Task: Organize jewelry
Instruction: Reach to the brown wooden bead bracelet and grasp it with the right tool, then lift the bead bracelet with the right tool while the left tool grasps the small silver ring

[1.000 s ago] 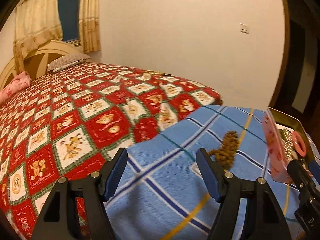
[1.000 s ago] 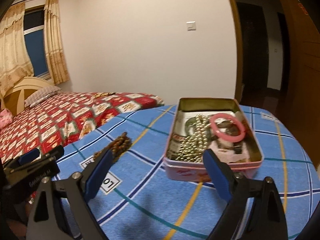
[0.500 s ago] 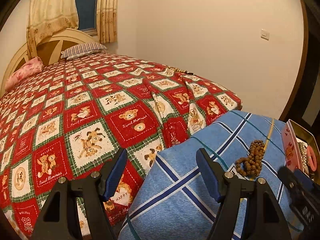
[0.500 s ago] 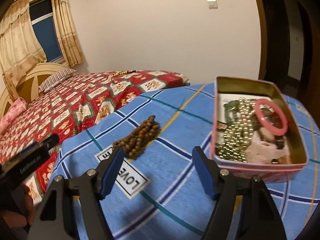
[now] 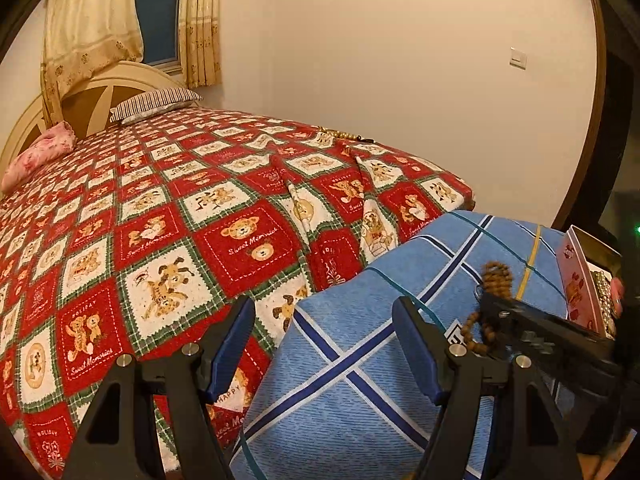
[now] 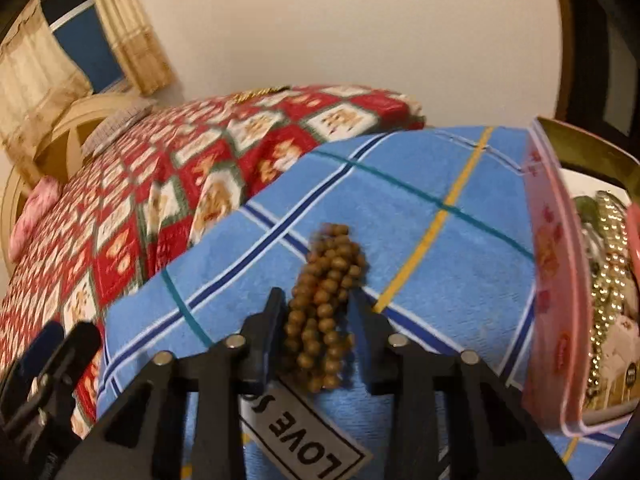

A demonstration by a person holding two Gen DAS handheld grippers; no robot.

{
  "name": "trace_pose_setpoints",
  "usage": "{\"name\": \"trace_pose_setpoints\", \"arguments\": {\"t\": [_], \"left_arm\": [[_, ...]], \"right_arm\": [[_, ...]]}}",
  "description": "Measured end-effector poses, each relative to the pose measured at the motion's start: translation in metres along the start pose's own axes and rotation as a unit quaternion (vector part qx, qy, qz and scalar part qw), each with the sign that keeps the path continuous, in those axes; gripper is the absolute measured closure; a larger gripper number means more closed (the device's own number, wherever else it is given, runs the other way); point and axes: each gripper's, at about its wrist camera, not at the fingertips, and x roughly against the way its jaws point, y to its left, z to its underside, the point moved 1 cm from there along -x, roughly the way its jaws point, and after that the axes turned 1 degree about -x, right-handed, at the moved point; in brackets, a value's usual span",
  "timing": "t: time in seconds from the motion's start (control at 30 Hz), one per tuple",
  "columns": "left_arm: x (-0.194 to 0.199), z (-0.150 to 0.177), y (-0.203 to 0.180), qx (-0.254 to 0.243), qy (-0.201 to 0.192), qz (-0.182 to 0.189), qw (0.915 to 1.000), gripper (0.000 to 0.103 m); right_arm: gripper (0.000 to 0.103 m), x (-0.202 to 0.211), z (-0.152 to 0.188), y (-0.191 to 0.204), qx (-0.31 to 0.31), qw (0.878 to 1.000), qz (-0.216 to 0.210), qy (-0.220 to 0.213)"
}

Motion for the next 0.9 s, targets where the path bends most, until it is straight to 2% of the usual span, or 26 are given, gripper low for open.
{"name": "trace_pose_setpoints", "arguments": {"t": [0.1, 0.17, 0.3, 0.4, 0.5, 0.57, 0.7, 0.73, 0.8, 0.83, 0.9], "left_arm": [[0.0, 0.0, -0.001, 0.002, 0.0, 0.005, 1.0, 0.032], [-0.001, 0.0, -0.001, 0.003, 0.003, 0.007, 1.0, 0.032], [-0.003, 0.0, -0.003, 0.0, 0.007, 0.013, 0.9999, 0.032], [-0.004, -0.001, -0.01, -0.014, 0.012, 0.041, 0.999, 0.032], [-0.009, -0.005, -0.025, -0.025, 0.024, 0.104, 0.994, 0.032], [-0.015, -0.01, -0.035, -0.023, 0.03, 0.131, 0.9907, 0.032], [-0.03, -0.02, -0.071, -0.058, 0.039, 0.152, 0.9859, 0.033], [-0.035, -0.022, -0.084, -0.074, 0.044, 0.155, 0.9843, 0.034], [-0.042, -0.022, -0.098, -0.087, 0.055, 0.161, 0.9817, 0.046], [-0.047, -0.021, -0.105, -0.094, 0.064, 0.161, 0.9804, 0.049], [-0.057, -0.016, -0.116, -0.106, 0.081, 0.151, 0.9794, 0.059]], "right_arm": [[0.071, 0.023, 0.006, -0.008, -0.006, 0.999, -0.027, -0.037], [0.071, 0.043, 0.012, -0.014, -0.004, 0.997, -0.03, -0.065], [0.071, 0.07, 0.023, -0.032, -0.031, 0.994, -0.055, -0.084], [0.071, 0.08, 0.027, -0.038, -0.029, 0.994, -0.048, -0.092], [0.071, 0.088, 0.028, -0.035, -0.015, 0.993, -0.023, -0.112], [0.071, 0.094, 0.027, -0.034, -0.009, 0.991, -0.01, -0.131], [0.071, 0.101, 0.026, -0.037, -0.006, 0.988, 0.01, -0.152], [0.071, 0.101, 0.026, -0.039, -0.009, 0.988, 0.01, -0.152], [0.071, 0.097, 0.026, -0.043, -0.017, 0.989, 0.007, -0.148], [0.071, 0.096, 0.026, -0.044, -0.018, 0.989, 0.008, -0.147], [0.071, 0.095, 0.026, -0.046, -0.02, 0.989, 0.01, -0.146]]}}
